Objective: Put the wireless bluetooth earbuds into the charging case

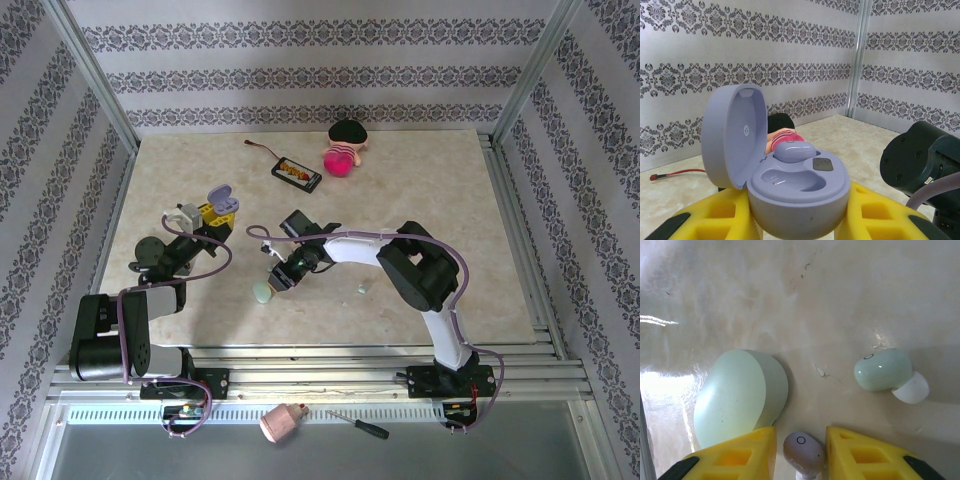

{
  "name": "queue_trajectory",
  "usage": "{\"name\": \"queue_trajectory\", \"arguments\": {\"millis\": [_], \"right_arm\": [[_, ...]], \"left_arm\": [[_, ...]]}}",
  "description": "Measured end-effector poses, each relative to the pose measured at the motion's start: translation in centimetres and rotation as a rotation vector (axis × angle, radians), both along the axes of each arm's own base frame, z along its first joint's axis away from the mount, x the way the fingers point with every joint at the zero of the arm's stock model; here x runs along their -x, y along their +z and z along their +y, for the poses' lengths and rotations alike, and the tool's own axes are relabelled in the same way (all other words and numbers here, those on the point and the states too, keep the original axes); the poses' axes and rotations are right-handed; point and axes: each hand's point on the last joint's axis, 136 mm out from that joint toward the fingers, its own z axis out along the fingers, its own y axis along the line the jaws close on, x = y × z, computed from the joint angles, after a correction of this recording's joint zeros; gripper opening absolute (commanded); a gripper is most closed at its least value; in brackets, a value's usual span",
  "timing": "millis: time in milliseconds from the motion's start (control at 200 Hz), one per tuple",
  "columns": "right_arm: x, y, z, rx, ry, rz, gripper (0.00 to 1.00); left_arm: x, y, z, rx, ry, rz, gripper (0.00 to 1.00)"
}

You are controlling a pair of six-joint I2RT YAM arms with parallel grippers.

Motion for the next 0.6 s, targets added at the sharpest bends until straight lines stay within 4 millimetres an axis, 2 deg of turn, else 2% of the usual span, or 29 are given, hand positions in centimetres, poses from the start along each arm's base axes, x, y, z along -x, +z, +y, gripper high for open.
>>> {"name": "queue_trajectory", "arguments": {"millis": [340, 410, 600], "right_arm": [[0.72, 0.02, -0.14, -0.003, 0.021, 0.029, 0.23], [0.79, 0.07, -0.11, -0.006, 0.024, 0.032, 0.17], [0.87, 0.15, -0.04, -0.012, 0.029, 0.035, 0.17]], "left_arm": [[0.00, -0.01, 0.00, 0.000, 0.000, 0.000, 0.14], [0.00, -0.01, 0.00, 0.000, 0.000, 0.000, 0.14], [0.00, -0.01, 0.00, 0.000, 0.000, 0.000, 0.14]]}}
